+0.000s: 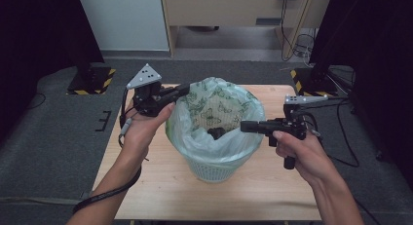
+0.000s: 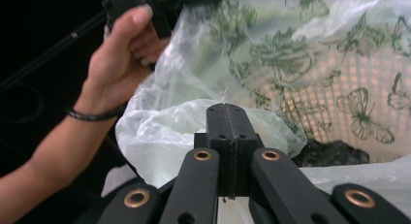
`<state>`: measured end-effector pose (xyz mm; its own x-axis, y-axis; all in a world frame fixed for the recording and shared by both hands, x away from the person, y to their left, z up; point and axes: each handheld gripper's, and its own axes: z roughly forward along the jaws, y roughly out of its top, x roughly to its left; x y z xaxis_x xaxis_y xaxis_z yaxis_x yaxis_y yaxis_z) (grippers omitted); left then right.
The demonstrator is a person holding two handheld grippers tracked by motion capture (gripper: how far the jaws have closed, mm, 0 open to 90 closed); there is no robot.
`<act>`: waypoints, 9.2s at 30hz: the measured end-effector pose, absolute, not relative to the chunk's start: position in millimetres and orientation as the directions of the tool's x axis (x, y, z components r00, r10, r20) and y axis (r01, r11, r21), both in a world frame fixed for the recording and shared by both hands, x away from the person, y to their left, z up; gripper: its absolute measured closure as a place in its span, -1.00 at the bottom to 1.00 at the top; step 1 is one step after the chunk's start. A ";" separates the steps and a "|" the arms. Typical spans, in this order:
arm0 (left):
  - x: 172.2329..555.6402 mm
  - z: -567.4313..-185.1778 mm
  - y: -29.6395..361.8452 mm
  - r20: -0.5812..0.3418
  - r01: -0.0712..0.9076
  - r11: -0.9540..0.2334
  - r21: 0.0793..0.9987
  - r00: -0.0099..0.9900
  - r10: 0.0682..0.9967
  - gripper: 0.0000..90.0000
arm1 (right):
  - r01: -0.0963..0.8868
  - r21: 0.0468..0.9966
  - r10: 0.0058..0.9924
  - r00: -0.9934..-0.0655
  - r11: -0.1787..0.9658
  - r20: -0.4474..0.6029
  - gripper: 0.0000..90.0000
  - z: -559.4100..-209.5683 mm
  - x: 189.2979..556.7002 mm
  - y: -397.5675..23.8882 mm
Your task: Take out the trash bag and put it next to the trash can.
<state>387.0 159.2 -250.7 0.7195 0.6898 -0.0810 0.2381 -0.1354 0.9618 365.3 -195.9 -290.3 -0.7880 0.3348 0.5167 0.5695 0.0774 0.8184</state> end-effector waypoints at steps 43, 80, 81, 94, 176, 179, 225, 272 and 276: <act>388.0 -250.6 153.2 -0.120 0.260 -0.119 0.958 0.745 0.656 0.61 | 0.565 0.824 0.446 -0.750 0.049 0.488 1.00 -246.4 405.9 -151.2; 373.4 -265.1 152.9 0.016 0.243 -0.294 0.924 0.745 0.667 1.00 | 0.429 0.886 0.523 -0.803 0.177 0.285 -0.28 -272.3 388.1 -179.2; 373.6 -264.8 153.0 0.015 0.243 -0.292 0.925 0.744 0.668 1.00 | 0.434 0.879 0.523 -0.805 0.199 0.279 -0.20 -274.8 387.1 -179.4; 379.1 -252.1 146.7 -0.047 0.237 -0.197 0.951 0.743 0.667 1.00 | 0.447 0.880 0.572 -0.769 0.164 0.284 1.00 -250.9 391.1 -176.0; 377.6 -259.9 107.4 0.116 0.131 -0.363 0.923 0.802 0.585 0.59 | 0.482 0.876 0.461 -0.783 0.025 0.418 1.00 -236.5 393.0 -96.0; 380.2 -257.2 111.0 0.093 0.146 -0.339 0.929 0.797 0.597 0.95 | 0.451 0.892 0.477 -0.791 0.032 0.383 0.81 -236.1 392.1 -97.2; 368.4 -258.5 105.2 0.139 0.043 -0.270 0.962 0.772 0.620 -0.12 | 0.284 0.957 0.485 -0.830 -0.058 0.276 1.00 -249.4 386.9 -108.0; 395.2 -266.6 297.5 0.080 0.079 -0.110 0.991 0.319 0.944 0.90 | 0.344 0.933 0.863 -0.433 -0.108 0.259 -0.83 -379.0 390.2 -283.3; 400.3 -320.3 303.2 0.046 0.159 -0.100 0.982 0.313 0.949 0.90 | 0.408 0.911 0.883 -0.403 -0.062 0.241 -0.82 -412.9 388.6 -281.4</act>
